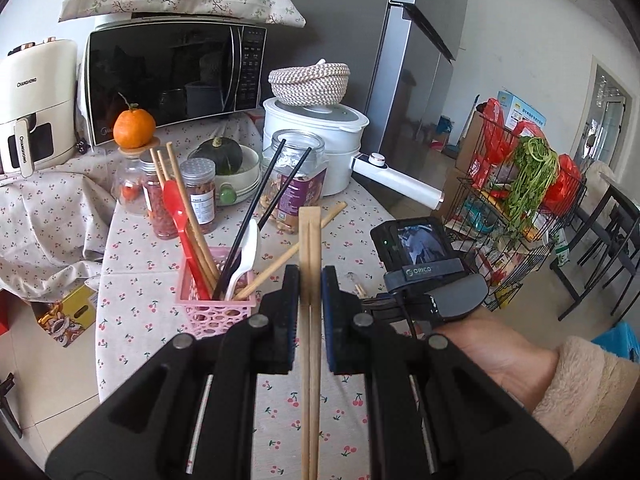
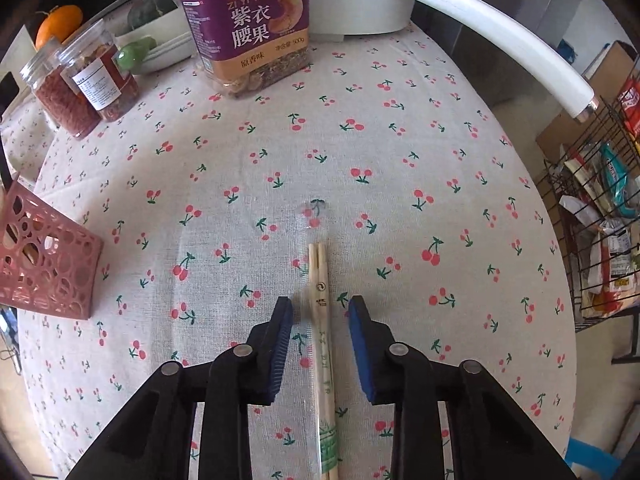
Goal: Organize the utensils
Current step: 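Grasp the paper-wrapped chopsticks with the right tool while the left tool holds its chopstick, then lift both held chopsticks and carry them above the pink basket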
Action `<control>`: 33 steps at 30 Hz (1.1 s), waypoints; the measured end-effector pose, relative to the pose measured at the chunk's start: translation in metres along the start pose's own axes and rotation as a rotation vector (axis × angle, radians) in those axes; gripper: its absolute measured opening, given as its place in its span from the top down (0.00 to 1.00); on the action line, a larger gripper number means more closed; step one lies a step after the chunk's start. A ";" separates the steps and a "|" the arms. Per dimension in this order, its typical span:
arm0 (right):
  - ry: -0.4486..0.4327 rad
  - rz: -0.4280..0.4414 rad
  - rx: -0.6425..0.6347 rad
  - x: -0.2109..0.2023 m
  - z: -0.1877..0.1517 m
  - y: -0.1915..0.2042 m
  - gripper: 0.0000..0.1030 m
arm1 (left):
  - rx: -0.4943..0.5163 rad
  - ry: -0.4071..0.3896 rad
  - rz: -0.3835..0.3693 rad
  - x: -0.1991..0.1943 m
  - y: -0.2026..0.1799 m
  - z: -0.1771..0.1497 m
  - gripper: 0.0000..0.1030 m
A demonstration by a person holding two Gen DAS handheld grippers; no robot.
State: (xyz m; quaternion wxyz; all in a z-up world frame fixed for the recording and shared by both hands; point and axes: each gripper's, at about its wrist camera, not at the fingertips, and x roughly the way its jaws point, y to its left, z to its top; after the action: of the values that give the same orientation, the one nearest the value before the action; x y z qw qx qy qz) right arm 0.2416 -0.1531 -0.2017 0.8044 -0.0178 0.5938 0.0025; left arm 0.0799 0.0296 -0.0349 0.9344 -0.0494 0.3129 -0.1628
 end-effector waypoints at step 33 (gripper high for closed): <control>-0.512 0.156 -0.104 -0.187 -0.048 0.036 0.95 | -0.072 -0.226 0.090 -0.032 0.026 0.021 0.88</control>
State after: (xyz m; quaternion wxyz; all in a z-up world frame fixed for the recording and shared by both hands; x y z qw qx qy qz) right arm 0.1400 -0.1156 -0.0383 0.9237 -0.0124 0.3699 0.0994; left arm 0.0756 0.0645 -0.0047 0.9677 -0.0869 0.2134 -0.1027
